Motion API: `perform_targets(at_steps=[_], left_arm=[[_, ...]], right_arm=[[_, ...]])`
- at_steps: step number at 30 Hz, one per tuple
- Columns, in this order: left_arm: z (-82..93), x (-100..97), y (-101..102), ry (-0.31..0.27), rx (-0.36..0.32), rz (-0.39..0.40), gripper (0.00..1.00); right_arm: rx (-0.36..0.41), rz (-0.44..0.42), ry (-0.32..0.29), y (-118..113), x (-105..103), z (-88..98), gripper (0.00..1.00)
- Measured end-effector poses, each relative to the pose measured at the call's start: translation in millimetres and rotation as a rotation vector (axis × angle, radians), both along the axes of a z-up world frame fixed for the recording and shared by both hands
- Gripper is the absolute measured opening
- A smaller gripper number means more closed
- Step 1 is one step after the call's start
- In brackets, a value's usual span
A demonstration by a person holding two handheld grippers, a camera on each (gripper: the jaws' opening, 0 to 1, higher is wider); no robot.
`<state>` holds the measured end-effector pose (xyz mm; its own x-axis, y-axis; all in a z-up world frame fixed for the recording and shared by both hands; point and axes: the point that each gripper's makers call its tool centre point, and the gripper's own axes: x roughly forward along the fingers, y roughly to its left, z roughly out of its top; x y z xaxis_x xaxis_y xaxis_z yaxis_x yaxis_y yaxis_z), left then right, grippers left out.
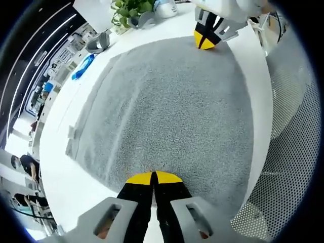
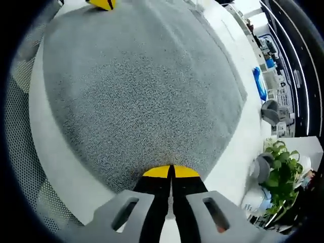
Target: Fold the towel on the table until its edges align and the towel forms a compact rectangular stack.
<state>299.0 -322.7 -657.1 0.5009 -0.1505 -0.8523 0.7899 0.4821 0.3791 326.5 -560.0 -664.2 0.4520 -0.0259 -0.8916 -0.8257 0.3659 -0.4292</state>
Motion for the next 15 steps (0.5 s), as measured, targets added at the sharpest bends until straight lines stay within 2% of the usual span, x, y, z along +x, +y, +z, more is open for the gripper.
perform_targets(at_steps=[2, 4, 6, 9, 12, 15], left_arm=[[-0.3, -0.5, -0.4, -0.004, 0.012, -0.017, 0.01], [0.5, -0.8, -0.8, -0.004, 0.015, -0.015, 0.01], [0.5, -0.7, -1.2, -0.003, 0.017, -0.013, 0.01], [0.2, -1.6, -1.4, -0.010, 0.026, -0.048, 0.01], [0.7, -0.6, -1.2, -0.008, 0.004, -0.039, 0.01], [0.6, 0.4, -1.0, 0.002, -0.024, 0.000, 0.01]], right_arm=[[0.056, -0.056, 0.021, -1.5, -1.2, 0.1, 0.00], [0.043, -0.042, 0.019, -1.7, -0.8, 0.2, 0.00], [-0.082, 0.116, 0.033, 0.1, -3.3, -0.5, 0.00], [-0.188, 0.191, 0.038, 0.4, -5.0, -2.0, 0.00], [-0.184, 0.165, 0.052, 0.5, -2.9, -2.6, 0.00], [-0.132, 0.106, 0.066, -1.3, -3.3, -2.3, 0.00]])
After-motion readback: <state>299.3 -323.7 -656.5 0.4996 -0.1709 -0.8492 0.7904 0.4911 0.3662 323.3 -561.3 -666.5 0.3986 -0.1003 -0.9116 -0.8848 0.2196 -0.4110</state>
